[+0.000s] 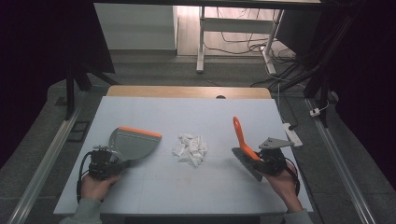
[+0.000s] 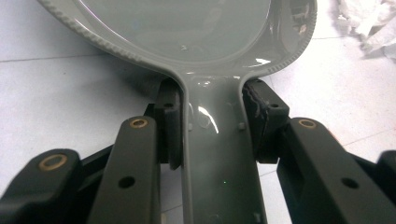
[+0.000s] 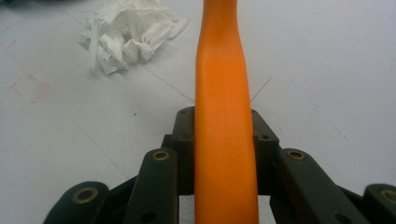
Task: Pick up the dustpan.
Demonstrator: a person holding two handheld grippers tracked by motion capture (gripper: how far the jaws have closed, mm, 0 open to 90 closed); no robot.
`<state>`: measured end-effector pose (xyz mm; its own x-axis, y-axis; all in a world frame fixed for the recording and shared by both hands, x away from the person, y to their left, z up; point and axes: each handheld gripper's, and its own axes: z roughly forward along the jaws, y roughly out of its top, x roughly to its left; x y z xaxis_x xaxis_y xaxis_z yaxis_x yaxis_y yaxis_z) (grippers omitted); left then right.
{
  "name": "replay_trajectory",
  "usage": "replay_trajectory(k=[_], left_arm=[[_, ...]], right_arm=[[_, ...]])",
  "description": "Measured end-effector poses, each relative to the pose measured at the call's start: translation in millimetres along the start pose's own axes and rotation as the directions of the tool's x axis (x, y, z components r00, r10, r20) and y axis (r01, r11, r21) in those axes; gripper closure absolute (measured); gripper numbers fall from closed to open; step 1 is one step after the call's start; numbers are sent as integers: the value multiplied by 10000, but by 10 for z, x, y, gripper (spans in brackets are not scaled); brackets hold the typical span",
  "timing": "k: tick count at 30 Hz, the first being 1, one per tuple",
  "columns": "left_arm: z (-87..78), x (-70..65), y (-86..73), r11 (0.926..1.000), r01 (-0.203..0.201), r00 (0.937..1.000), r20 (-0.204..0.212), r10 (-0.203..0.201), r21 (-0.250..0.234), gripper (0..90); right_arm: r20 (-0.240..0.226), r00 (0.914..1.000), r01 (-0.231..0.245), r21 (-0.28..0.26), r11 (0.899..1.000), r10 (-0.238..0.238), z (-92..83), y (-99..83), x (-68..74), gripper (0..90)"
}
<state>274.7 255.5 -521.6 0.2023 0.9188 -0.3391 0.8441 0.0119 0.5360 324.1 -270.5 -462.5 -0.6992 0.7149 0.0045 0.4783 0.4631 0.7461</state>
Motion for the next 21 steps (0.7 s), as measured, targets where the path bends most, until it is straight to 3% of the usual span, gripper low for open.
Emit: replay_trajectory(k=[10, 21], left_arm=[[-82, 48, 5, 9991, -165, 9997, 181, 172, -389, 610], [-222, 165, 0, 9937, -773, 9942, 685, 829, -810, 610]], right_arm=[[24, 10000, -22, -69, 10000, 23, -9, 0, -1, 701], [42, 10000, -85, -255, 9996, 86, -28, 8, -5, 701]])
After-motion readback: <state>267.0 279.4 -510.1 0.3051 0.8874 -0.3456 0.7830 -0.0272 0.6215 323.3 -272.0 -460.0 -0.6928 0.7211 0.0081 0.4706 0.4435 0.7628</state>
